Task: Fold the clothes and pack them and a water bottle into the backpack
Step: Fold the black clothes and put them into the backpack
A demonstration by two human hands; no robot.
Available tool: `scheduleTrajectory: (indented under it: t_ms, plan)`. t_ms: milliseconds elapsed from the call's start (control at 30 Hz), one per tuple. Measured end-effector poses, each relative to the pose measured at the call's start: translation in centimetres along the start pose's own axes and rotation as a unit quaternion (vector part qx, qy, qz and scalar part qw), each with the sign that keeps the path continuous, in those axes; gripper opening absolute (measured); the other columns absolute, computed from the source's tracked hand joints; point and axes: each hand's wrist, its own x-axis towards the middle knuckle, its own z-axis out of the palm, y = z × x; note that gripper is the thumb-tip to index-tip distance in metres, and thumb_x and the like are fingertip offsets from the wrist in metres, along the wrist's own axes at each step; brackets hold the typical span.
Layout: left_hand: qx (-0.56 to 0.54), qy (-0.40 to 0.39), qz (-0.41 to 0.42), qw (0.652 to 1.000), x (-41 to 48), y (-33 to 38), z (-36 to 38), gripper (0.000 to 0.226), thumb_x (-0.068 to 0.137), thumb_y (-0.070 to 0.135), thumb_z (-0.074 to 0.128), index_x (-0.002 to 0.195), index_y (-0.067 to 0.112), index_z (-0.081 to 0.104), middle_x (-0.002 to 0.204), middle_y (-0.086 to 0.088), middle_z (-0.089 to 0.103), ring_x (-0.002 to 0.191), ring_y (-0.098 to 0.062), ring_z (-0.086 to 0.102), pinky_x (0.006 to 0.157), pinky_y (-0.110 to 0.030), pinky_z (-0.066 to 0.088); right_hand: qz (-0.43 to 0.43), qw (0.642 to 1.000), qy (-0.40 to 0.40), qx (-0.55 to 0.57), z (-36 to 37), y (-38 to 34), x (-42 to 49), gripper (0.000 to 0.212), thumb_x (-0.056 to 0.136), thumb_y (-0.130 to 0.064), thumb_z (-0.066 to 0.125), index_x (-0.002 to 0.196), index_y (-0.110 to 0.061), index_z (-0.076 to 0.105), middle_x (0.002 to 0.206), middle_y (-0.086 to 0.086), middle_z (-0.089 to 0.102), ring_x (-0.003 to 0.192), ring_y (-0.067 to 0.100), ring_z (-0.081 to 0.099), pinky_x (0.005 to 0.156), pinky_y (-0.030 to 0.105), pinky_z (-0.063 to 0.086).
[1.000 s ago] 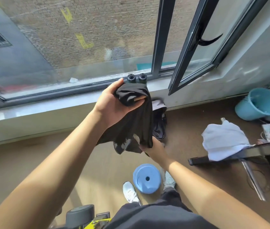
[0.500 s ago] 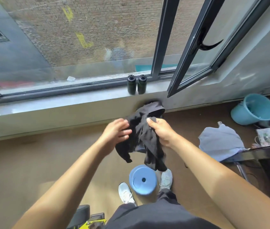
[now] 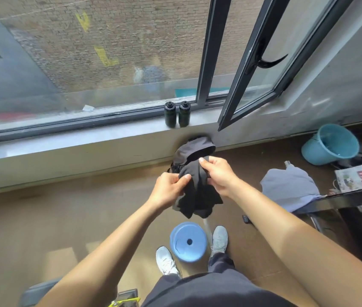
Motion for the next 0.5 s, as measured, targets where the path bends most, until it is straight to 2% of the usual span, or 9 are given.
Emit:
scheduleTrajectory:
  t_ms: [67, 133, 200, 267, 333, 400, 500]
  plan:
    - [0.066, 0.037, 0.032, 0.997, 0.3, 0.8, -0.7, 0.058, 0.095, 0.051, 0.059, 0.064, 0.003, 0.061, 0.056, 0.002, 0.057, 0.058, -0.019, 0.051, 0.063, -0.042, 0.05, 0.005, 1.0, 0.003, -0.004, -0.8, 0.0, -0.3, 0.022, 0.106, -0.014, 0.051, 0.107, 0.004, 0.064, 0.086, 0.015, 0.065, 0.075, 0.022, 0.066, 0.07, 0.033, 0.055]
    - [0.122, 0.066, 0.065, 0.988, 0.4, 2.1, -1.4, 0.059, 0.099, 0.047, 0.058, 0.055, 0.009, 0.045, 0.051, 0.002, 0.045, 0.056, -0.022, 0.042, 0.058, -0.04, 0.04, 0.003, 1.0, 0.026, -0.012, -1.6, 0.4, -0.5, 0.019, 0.105, -0.011, 0.052, 0.103, 0.001, 0.066, 0.085, 0.013, 0.068, 0.073, 0.022, 0.067, 0.068, 0.03, 0.058]
    - [0.129, 0.076, 0.071, 0.986, 1.1, 3.2, -1.7, 0.058, 0.102, 0.042, 0.058, 0.055, 0.014, 0.038, 0.052, 0.002, 0.039, 0.056, -0.022, 0.037, 0.056, -0.037, 0.034, -0.004, 0.998, 0.047, -0.032, -2.4, 1.1, -0.8, 0.013, 0.103, -0.009, 0.056, 0.105, -0.005, 0.068, 0.091, 0.013, 0.071, 0.076, 0.02, 0.067, 0.067, 0.026, 0.058]
    - [0.003, 0.064, 0.037, 0.997, 1.7, 4.4, -2.2, 0.052, 0.097, 0.05, 0.058, 0.065, 0.011, 0.049, 0.06, -0.005, 0.048, 0.059, -0.022, 0.048, 0.061, -0.035, 0.044, -0.004, 0.998, 0.048, -0.049, -2.8, 2.3, -1.3, 0.013, 0.098, -0.003, 0.061, 0.109, -0.004, 0.069, 0.092, 0.012, 0.071, 0.076, 0.018, 0.066, 0.063, 0.022, 0.056]
    - [-0.137, 0.06, -0.002, 0.989, 2.4, 5.5, -2.4, 0.047, 0.098, 0.051, 0.056, 0.083, 0.007, 0.058, 0.074, -0.014, 0.057, 0.071, -0.026, 0.058, 0.067, -0.042, 0.053, 0.005, 0.995, 0.034, -0.089, -3.0, 4.1, -1.8, 0.019, 0.093, 0.001, 0.067, 0.111, -0.003, 0.069, 0.093, 0.014, 0.07, 0.079, 0.018, 0.064, 0.064, 0.021, 0.054]
    - [-0.22, 0.048, -0.024, 0.974, 2.6, 7.1, -2.7, 0.04, 0.108, 0.04, 0.048, 0.091, 0.006, 0.06, 0.085, -0.017, 0.061, 0.075, -0.029, 0.061, 0.07, -0.041, 0.057, 0.005, 0.99, 0.007, -0.143, -2.6, 5.8, -2.5, 0.029, 0.088, -0.001, 0.074, 0.114, -0.01, 0.067, 0.105, 0.015, 0.071, 0.089, 0.018, 0.064, 0.073, 0.023, 0.054]
    - [-0.318, 0.019, -0.043, 0.947, 2.3, 9.8, -3.0, 0.033, 0.111, 0.033, 0.043, 0.101, 0.009, 0.064, 0.095, -0.013, 0.072, 0.077, -0.022, 0.069, 0.065, -0.032, 0.055, -0.028, 0.983, -0.032, -0.178, -1.2, 6.9, -3.2, 0.057, 0.079, -0.006, 0.085, 0.123, -0.023, 0.053, 0.116, -0.003, 0.061, 0.103, 0.015, 0.059, 0.088, 0.024, 0.049]
